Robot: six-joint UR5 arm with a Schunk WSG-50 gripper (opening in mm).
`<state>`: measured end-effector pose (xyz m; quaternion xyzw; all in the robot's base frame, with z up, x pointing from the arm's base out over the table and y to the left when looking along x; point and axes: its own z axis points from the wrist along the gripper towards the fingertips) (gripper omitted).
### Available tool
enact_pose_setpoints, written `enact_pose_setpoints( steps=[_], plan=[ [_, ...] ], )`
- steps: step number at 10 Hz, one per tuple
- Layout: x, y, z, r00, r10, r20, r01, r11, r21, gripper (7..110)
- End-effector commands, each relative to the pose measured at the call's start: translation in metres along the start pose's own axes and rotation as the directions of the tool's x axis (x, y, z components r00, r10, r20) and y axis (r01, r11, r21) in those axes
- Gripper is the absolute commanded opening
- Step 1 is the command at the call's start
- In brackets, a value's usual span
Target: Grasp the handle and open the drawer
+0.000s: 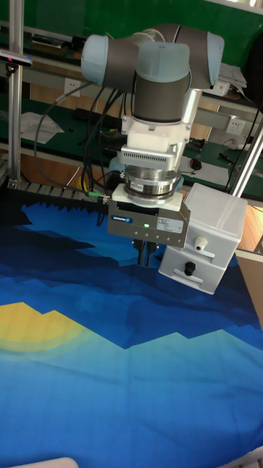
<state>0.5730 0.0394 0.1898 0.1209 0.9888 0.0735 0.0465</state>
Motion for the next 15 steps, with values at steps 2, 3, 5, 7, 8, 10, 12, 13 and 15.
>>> enact_pose_setpoints(
  steps=[2,3,5,7,8,10,12,13,15],
  plan=[
    [0.011,0.012,0.004,0.999,0.04,-0.035,-0.041,0.999,-0.03,7],
    [0.016,0.011,0.004,0.998,0.042,-0.056,-0.043,0.999,-0.026,7],
    [0.034,0.014,0.004,0.991,0.048,-0.129,-0.053,0.998,-0.034,7],
    [0.057,0.015,0.0,0.974,0.067,-0.217,-0.074,0.997,-0.024,7],
    [0.073,0.011,-0.005,0.957,0.075,-0.281,-0.079,0.997,-0.003,7],
    [0.108,0.045,-0.021,0.899,0.061,-0.434,-0.123,0.985,-0.117,7],
    [0.121,0.053,-0.024,0.882,0.021,-0.471,-0.102,0.984,-0.146,7],
    [0.122,0.035,-0.019,0.886,0.027,-0.463,-0.068,0.995,-0.072,7],
    [0.12,0.034,-0.017,0.892,0.03,-0.452,-0.064,0.996,-0.061,7]
  ],
)
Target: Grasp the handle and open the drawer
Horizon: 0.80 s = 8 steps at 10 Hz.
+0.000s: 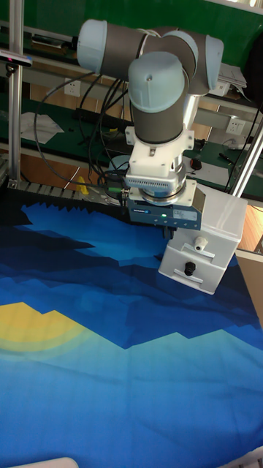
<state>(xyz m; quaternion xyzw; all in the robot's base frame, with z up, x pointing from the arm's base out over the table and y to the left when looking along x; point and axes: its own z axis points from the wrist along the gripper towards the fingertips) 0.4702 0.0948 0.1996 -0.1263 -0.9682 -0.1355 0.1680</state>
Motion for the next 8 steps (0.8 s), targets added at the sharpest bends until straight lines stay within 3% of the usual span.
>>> enact_pose_setpoints(
  steps=[1,2,3,5,7,8],
  plan=[
    [0.016,0.013,0.0,0.998,0.006,-0.059,-0.009,0.999,-0.042,7],
    [0.027,0.014,0.0,0.995,0.023,-0.101,-0.028,0.999,-0.042,7],
    [0.029,0.01,-0.001,0.994,0.028,-0.109,-0.03,0.999,-0.024,7],
    [0.025,0.003,0.001,0.996,0.019,-0.092,-0.019,1.0,-0.001,7],
    [0.025,0.007,0.003,0.995,0.019,-0.093,-0.021,1.0,-0.017,7],
    [0.019,-0.003,0.005,0.997,0.01,-0.072,-0.009,1.0,0.022,7]
  ],
)
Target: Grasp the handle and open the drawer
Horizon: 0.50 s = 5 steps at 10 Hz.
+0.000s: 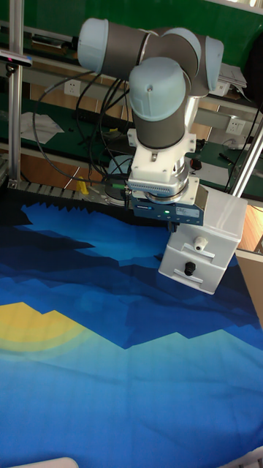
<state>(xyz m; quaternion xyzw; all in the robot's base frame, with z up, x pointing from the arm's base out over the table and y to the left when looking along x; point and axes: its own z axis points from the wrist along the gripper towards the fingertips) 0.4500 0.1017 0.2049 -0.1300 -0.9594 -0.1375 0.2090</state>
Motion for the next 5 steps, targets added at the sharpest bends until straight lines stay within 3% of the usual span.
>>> enact_pose_setpoints(
  steps=[1,5],
  plan=[
    [-0.0047,-0.009,0.0026,1.0,-0.004,0.02,0.003,0.999,0.039,7],
    [-0.0123,-0.0108,0.0095,0.999,-0.019,0.048,0.017,0.999,0.049,7]
  ],
)
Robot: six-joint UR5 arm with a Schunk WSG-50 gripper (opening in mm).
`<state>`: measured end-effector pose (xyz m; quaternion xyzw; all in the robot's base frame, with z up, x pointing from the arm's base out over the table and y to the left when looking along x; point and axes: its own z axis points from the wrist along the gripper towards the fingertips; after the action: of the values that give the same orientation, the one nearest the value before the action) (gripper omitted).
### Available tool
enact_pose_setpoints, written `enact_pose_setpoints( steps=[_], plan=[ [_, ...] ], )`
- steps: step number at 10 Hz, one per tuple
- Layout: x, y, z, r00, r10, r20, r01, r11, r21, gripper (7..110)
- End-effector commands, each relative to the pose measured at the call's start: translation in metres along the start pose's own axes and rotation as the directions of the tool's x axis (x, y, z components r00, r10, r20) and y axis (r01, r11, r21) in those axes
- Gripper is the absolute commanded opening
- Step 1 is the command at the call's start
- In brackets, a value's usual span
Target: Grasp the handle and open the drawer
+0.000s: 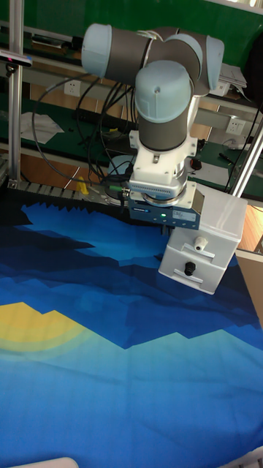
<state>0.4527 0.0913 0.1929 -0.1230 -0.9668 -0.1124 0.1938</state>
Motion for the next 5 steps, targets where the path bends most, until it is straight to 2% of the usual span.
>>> enact_pose_setpoints(
  steps=[1,3,5],
  plan=[
    [-0.0019,0.0023,0.0057,1.0,-0.009,0.011,0.009,1.0,-0.002,7],
    [-0.0043,0.0087,0.0118,1.0,-0.018,0.025,0.019,1.0,-0.015,7],
    [-0.0046,0.0079,0.0139,0.999,-0.022,0.028,0.023,1.0,-0.01,7]
  ],
)
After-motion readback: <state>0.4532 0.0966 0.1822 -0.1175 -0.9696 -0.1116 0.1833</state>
